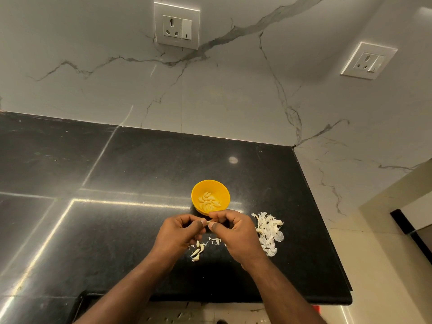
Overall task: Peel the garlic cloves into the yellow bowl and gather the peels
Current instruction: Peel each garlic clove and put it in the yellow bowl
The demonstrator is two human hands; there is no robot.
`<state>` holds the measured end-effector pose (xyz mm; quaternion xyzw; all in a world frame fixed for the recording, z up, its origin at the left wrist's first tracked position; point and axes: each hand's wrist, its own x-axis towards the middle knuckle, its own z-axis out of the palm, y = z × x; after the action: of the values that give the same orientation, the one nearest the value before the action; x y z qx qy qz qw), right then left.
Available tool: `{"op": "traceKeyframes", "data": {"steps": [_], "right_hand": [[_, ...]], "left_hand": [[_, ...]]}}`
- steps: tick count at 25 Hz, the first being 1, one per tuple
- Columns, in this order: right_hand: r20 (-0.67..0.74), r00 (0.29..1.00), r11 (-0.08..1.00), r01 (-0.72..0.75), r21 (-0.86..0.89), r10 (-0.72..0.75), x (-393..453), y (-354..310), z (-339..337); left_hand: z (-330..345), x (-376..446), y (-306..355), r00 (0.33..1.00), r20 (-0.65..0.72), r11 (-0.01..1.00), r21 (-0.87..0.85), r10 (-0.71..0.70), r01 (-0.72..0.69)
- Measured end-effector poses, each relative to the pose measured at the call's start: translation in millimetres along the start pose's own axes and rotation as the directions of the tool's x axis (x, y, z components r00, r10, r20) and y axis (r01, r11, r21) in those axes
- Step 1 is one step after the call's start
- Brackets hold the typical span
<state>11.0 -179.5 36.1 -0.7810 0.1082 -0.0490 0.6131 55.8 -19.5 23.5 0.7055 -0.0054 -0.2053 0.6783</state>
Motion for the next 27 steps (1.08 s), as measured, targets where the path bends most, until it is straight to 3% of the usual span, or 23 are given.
{"op": "traceKeyframes", "data": {"steps": [9,16,21,27], "right_hand": [[-0.086,0.996,0.994,-0.022,-0.108,0.013,1.3,0.4,2.2],[-0.108,0.994,0.962,-0.011,-0.272,-0.019,-2.8,1.7,6.7],[-0.094,0.996,0.976,-0.023,-0.216,0.003,-1.3,3.2,4.1],[-0.113,0.993,0.983,-0.05,-0.175,0.03,1.6,5.4,-0.6]], "left_hand": [[3.9,-9.9,8.7,0.994,0.014,0.974,0.198,0.107,-0.107],[5.8,-15.7,6.4,0.977,-0.01,0.889,0.416,0.213,-0.19],[2.2,-13.9,5.6,0.983,-0.021,0.918,0.363,0.18,-0.16],[1.2,-12.9,3.1,0.99,0.055,0.965,0.221,0.133,-0.142]]}}
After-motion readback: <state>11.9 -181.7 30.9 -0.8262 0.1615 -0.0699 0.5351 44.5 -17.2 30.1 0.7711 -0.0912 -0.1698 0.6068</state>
